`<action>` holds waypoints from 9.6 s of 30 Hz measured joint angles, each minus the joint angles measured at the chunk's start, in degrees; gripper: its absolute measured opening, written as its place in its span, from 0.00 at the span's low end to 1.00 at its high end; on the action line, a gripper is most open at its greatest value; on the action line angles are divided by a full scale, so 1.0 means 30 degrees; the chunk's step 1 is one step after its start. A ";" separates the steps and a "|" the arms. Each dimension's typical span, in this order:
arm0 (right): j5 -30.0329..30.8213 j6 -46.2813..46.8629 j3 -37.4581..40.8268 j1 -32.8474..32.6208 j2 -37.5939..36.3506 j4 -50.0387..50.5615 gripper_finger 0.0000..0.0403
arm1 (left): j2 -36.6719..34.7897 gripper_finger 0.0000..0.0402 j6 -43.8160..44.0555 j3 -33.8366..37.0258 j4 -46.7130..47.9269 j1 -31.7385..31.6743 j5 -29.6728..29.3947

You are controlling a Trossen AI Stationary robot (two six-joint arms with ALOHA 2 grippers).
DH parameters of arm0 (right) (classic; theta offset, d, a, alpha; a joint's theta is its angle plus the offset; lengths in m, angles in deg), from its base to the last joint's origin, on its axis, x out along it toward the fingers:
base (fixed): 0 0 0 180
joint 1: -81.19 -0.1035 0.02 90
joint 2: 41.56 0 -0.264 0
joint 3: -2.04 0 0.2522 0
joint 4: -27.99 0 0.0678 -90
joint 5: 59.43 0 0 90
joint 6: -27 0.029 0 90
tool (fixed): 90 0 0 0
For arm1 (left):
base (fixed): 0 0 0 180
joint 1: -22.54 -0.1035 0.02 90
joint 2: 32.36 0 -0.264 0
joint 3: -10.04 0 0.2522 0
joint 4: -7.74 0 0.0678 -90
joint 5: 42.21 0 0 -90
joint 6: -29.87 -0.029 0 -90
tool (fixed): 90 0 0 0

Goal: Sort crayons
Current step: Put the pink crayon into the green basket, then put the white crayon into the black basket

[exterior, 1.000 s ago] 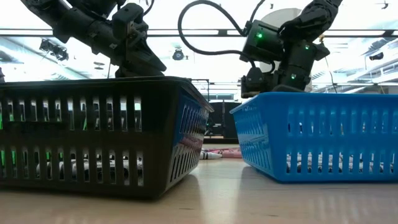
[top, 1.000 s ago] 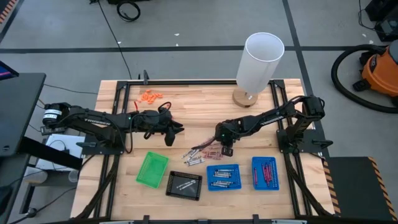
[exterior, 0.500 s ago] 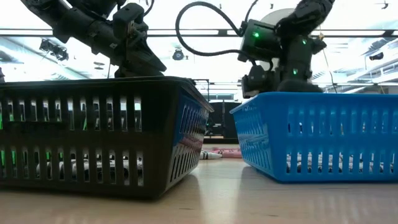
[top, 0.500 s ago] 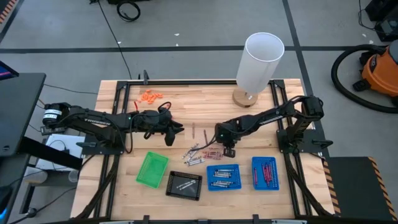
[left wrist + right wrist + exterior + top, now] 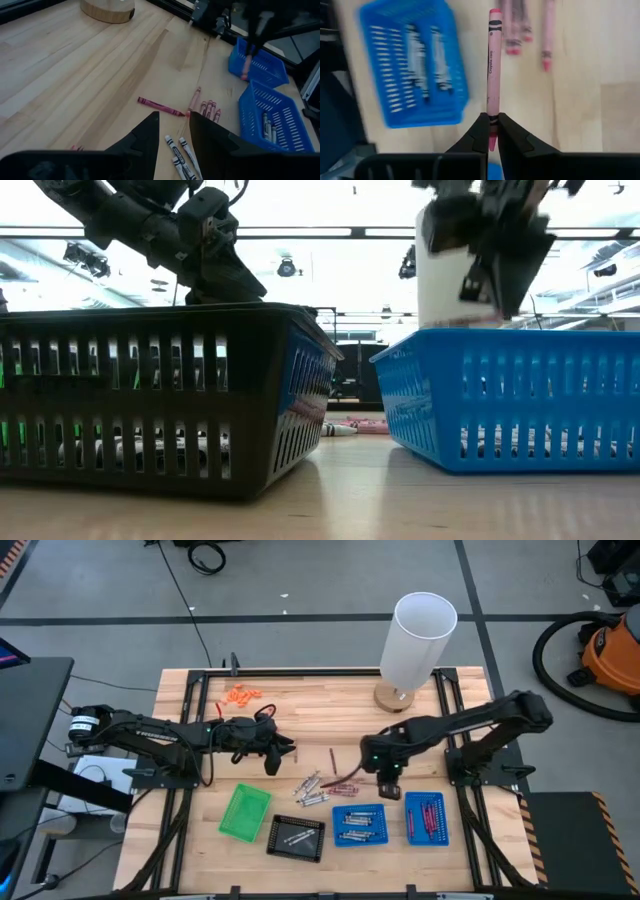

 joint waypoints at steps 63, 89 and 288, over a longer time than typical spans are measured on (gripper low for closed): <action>0.4157 0.0809 -0.0009 0.0246 0.1612 -1.6293 0.23 | 0.0714 0.05 0.1148 -0.0004 -0.7227 0.3133 -0.0597; 0.5040 0.0662 -0.0009 0.0603 0.1496 -1.1369 0.42 | -0.2543 0.09 1.0593 0.0003 1.3735 0.6357 0.8668; 0.9891 0.3976 -0.0016 0.0509 -0.0012 -1.2382 0.42 | 1.1850 0.40 0.5930 -0.9683 1.0742 0.3359 0.1953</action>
